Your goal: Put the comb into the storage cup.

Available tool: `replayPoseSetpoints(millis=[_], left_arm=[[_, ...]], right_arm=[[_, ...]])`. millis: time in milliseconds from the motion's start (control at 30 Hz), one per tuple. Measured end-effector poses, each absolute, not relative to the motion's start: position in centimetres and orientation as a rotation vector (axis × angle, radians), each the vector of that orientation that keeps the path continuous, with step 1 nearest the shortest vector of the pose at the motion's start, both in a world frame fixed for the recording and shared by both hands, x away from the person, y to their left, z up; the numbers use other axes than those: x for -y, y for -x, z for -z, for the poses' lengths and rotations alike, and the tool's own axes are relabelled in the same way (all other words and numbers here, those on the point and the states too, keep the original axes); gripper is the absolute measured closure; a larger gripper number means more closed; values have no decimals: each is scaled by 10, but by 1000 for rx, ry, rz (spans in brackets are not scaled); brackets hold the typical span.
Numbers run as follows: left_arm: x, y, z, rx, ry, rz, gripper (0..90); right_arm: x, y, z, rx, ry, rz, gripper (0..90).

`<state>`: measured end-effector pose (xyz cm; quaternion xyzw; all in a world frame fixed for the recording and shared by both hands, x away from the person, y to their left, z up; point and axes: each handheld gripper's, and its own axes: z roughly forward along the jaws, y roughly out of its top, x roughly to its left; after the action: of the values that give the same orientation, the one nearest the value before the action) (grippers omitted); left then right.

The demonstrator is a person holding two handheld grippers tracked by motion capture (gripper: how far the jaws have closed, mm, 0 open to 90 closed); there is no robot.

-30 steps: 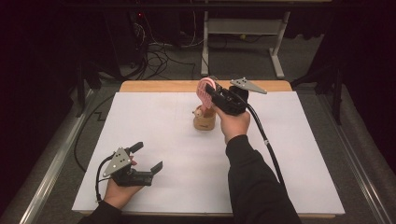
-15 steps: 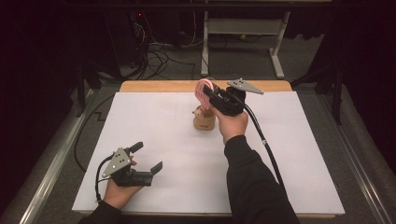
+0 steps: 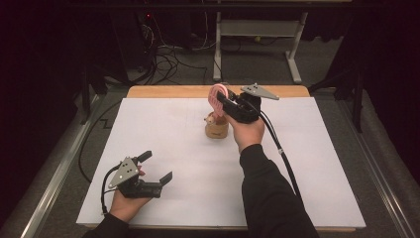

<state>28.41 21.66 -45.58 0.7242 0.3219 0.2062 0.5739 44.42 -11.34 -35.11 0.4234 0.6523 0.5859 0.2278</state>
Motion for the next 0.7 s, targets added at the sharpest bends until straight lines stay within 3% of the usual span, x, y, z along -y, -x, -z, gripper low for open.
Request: replayPoseSetpoints(millis=[300,700], left_arm=[[-216,-284,455,-746,-1700,-484,0],[-217,-283,455,-750,-1693,-476,0]], right_arm=[[119,-443,349,-1800,-1177,-1548,640],[126,-441,346,-1813,-1201,-1491,540]])
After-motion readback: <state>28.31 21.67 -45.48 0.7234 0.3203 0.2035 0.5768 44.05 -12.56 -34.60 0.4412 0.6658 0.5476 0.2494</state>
